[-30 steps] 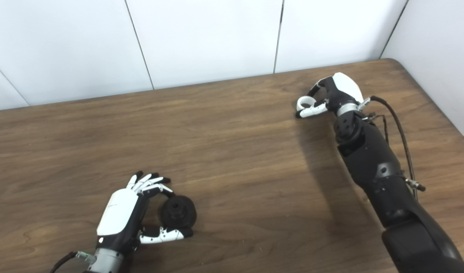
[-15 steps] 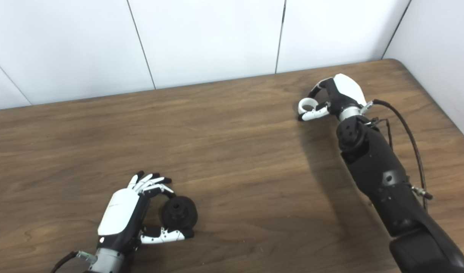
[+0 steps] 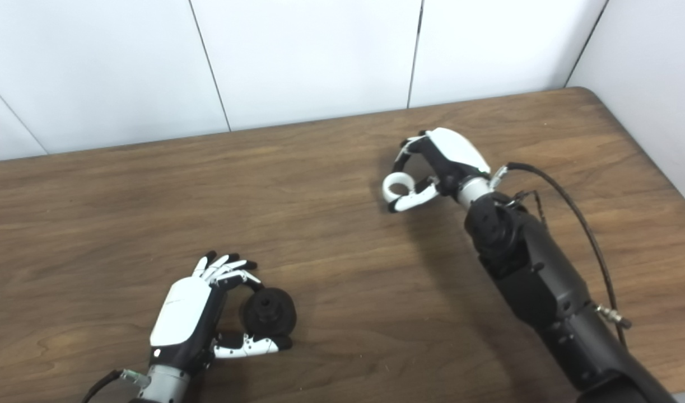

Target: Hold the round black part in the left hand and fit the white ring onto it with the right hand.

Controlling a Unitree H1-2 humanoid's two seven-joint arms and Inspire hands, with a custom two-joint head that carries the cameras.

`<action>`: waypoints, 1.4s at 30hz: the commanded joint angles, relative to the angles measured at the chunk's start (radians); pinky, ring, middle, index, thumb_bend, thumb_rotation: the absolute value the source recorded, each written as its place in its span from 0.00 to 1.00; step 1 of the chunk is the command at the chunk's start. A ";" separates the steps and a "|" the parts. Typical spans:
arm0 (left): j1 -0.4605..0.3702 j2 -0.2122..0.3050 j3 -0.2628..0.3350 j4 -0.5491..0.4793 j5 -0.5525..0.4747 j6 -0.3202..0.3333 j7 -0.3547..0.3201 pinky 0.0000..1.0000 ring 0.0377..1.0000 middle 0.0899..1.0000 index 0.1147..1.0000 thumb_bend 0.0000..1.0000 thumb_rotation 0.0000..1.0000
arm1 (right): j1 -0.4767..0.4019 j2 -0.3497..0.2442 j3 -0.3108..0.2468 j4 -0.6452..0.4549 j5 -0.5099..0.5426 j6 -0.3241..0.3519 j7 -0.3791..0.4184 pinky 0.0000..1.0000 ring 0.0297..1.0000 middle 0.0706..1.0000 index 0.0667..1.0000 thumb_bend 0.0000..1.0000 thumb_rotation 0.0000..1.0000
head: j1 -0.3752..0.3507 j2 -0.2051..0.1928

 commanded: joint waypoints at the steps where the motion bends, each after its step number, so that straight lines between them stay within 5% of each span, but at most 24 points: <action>1: 0.003 0.000 -0.015 -0.010 0.026 0.010 -0.029 1.00 0.90 0.78 0.42 0.52 0.05 | -0.021 0.001 0.002 -0.070 -0.017 0.013 0.024 1.00 0.96 0.84 0.45 0.52 0.14 | 0.006 0.002; 13: -0.001 -0.029 -0.038 0.002 0.050 0.033 -0.024 1.00 0.91 0.79 0.42 0.52 0.05 | 0.011 0.044 0.077 -0.326 -0.064 0.018 0.177 1.00 0.95 0.83 0.45 0.52 0.14 | 0.072 0.012; 21: -0.009 -0.046 -0.059 0.004 0.080 0.054 -0.025 1.00 0.91 0.79 0.42 0.52 0.05 | 0.038 0.085 0.071 -0.442 -0.058 0.018 0.269 1.00 0.96 0.84 0.45 0.52 0.15 | 0.102 0.024; 42: -0.025 -0.070 -0.074 0.014 0.091 0.071 -0.009 1.00 0.91 0.79 0.42 0.52 0.05 | 0.057 0.144 0.122 -0.507 -0.091 0.008 0.388 1.00 0.99 0.85 0.45 0.52 0.15 | 0.135 0.057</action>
